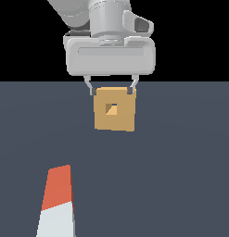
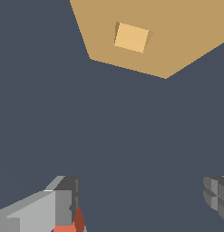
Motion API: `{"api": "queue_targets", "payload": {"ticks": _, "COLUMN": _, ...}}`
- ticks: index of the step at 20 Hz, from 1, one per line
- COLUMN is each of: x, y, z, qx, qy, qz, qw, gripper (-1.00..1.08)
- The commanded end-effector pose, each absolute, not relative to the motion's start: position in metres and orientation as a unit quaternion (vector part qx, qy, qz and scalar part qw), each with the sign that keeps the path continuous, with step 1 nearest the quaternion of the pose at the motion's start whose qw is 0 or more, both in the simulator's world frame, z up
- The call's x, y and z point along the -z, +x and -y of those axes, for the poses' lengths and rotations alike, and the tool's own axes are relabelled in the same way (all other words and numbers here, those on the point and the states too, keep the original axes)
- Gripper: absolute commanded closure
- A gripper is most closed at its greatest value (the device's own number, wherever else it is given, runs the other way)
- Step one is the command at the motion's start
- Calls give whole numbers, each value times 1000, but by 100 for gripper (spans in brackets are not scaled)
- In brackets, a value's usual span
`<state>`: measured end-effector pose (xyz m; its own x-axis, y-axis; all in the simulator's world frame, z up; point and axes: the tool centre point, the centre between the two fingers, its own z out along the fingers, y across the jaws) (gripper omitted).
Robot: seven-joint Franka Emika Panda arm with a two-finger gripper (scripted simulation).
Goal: Insert the peg into the horizontal hole in a box.
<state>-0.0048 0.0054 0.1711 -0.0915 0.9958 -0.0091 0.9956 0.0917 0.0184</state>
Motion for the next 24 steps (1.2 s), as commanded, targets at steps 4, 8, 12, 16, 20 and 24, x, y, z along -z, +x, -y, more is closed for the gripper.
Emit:
{"api": "queue_targets", "payload": {"ticks": 4, "x": -158, "y": -16, "z": 23, "qx": -3, "qy": 661, "qz": -750, "qw": 8, "gripper": -92}}
{"api": "queue_targets", "payload": {"ticks": 8, "x": -146, "y": -27, "z": 52, "qx": -3, "qy": 648, "qz": -761, "qw": 7, "gripper": -92}}
{"api": "queue_targets", "payload": {"ticks": 12, "x": -131, "y": -37, "z": 85, "qx": -2, "qy": 633, "qz": -774, "qw": 6, "gripper": -92}}
{"api": "queue_targets", "payload": {"ticks": 16, "x": -117, "y": -45, "z": 118, "qx": -2, "qy": 618, "qz": -786, "qw": 5, "gripper": -92}}
{"api": "queue_targets", "payload": {"ticks": 20, "x": -103, "y": -52, "z": 151, "qx": -1, "qy": 603, "qz": -798, "qw": 3, "gripper": -92}}
{"api": "queue_targets", "payload": {"ticks": 24, "x": -90, "y": -57, "z": 181, "qx": -1, "qy": 589, "qz": -808, "qw": 2, "gripper": -92}}
